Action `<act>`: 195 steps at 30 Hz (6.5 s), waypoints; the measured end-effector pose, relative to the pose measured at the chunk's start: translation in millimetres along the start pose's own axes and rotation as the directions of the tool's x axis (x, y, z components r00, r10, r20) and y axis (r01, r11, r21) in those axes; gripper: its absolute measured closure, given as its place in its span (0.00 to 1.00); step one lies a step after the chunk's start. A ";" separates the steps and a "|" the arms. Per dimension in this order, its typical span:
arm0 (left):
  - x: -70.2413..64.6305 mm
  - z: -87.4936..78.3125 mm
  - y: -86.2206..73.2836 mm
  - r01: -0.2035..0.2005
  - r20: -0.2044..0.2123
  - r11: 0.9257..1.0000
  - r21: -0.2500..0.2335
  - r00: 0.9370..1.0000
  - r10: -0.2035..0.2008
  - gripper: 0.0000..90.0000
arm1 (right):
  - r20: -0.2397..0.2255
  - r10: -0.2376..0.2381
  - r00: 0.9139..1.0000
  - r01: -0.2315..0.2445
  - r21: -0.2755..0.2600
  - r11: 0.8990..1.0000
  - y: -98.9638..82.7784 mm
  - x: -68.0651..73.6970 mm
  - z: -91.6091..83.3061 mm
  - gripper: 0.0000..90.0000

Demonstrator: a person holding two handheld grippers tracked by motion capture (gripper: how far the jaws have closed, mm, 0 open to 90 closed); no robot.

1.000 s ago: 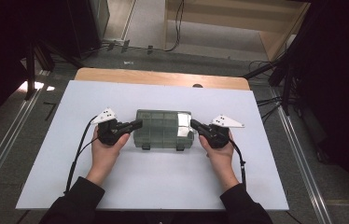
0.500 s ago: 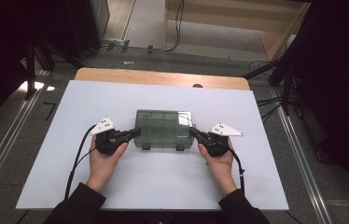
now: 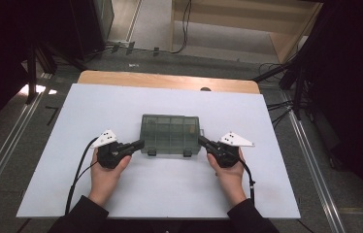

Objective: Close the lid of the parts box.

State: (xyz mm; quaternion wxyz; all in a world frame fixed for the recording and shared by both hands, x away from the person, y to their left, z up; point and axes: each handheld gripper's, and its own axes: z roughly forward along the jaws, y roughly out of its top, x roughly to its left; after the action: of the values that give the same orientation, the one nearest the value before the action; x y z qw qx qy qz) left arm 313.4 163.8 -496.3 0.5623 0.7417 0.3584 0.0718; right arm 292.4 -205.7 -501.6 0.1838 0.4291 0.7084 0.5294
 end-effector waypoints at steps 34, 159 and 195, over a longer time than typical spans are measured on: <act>1.4 0.0 -2.7 0.001 -0.028 1.000 0.001 1.000 -0.001 1.00 | 0.000 0.002 1.000 -0.002 -0.001 1.000 -10.5 1.4 3.6 0.98; 14.9 -117.7 -16.8 -0.154 -0.153 0.987 -0.053 0.978 0.145 0.00 | 0.133 -0.004 0.991 0.020 -0.117 0.993 -31.5 -42.1 -113.0 0.00; 41.8 -160.7 -42.4 -0.116 -0.245 0.992 -0.046 0.964 0.101 0.00 | 0.226 0.045 0.973 -0.021 -0.109 0.994 -63.0 -74.7 -165.3 0.00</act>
State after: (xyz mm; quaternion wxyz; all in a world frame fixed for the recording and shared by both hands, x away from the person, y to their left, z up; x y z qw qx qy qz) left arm 243.0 319.9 -488.8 0.5315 0.7289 0.3808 0.2032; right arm 190.4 -368.0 -511.7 0.2776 0.4884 0.6464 0.5164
